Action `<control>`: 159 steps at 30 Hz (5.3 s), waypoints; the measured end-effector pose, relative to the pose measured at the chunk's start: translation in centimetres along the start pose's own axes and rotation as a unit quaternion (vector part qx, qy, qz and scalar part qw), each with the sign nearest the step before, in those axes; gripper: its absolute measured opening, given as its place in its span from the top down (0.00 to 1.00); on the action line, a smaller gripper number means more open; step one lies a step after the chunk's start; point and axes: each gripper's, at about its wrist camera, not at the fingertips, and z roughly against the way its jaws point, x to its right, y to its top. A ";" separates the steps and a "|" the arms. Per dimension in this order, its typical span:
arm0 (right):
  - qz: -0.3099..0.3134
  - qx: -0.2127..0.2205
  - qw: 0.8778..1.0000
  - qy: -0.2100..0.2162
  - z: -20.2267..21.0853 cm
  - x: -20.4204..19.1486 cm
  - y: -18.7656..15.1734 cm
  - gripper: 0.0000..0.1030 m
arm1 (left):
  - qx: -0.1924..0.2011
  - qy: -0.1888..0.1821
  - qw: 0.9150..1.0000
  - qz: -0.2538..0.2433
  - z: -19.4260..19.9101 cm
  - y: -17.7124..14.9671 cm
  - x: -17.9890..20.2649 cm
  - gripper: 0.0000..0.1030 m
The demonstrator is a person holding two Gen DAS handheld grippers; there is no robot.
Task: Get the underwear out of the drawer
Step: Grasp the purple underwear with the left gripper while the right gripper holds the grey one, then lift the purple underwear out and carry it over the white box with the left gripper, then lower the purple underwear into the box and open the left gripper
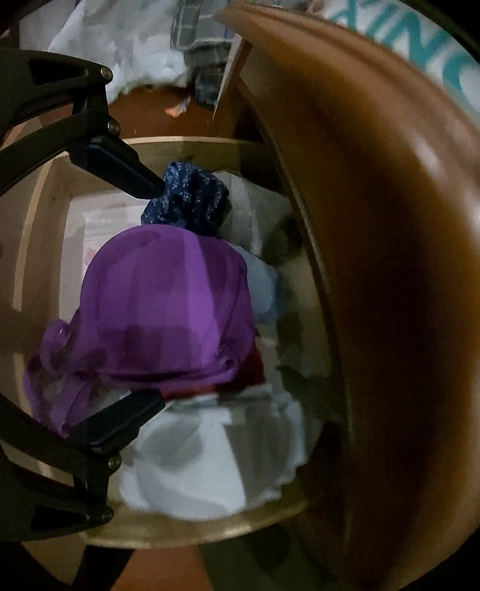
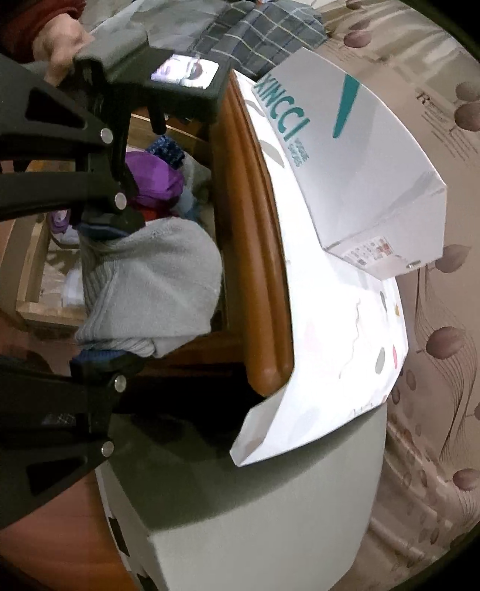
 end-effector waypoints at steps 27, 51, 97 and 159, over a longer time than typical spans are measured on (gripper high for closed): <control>0.013 0.013 1.000 -0.003 0.4 -0.8 0.4 0.56 | -0.045 -0.058 0.997 0.037 -5.7 -2.1 -6.1 0.26; 0.010 0.009 1.000 0.001 0.0 -1.1 0.4 0.56 | 0.022 -0.131 0.988 0.083 0.7 -5.6 -9.0 0.79; 0.035 -0.009 0.999 0.009 -1.0 -2.8 -0.2 0.56 | 0.296 -0.105 0.945 0.088 31.1 5.5 -20.7 0.78; 0.037 -0.024 0.999 0.017 -1.9 -3.7 -0.2 0.56 | 0.263 -0.096 0.957 0.079 20.8 15.7 -15.6 0.19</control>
